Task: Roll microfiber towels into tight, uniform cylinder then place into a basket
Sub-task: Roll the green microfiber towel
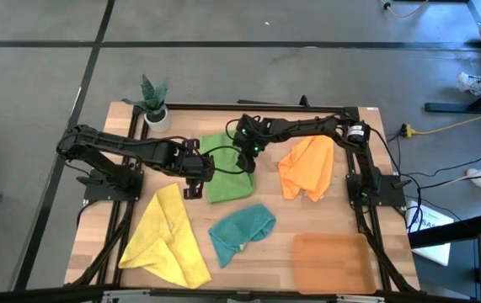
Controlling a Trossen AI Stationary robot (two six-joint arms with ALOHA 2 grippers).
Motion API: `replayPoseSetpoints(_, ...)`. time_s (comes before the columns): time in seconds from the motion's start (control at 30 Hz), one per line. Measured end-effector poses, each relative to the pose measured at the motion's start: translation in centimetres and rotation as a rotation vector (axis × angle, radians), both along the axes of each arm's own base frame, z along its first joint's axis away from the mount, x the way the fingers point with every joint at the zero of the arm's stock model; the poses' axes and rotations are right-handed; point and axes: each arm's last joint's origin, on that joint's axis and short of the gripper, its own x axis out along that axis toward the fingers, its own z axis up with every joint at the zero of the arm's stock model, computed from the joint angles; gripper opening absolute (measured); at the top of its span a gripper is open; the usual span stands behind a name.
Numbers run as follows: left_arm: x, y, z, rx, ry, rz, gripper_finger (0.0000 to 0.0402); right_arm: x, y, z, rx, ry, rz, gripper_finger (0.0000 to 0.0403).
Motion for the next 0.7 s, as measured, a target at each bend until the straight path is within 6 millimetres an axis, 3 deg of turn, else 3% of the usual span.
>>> replayPoseSetpoints(0.7,0.00,-0.01,0.00,0.000,0.000,0.000,0.0078,0.03,-0.51,0.12,-0.068,-0.043,0.069,0.0124)
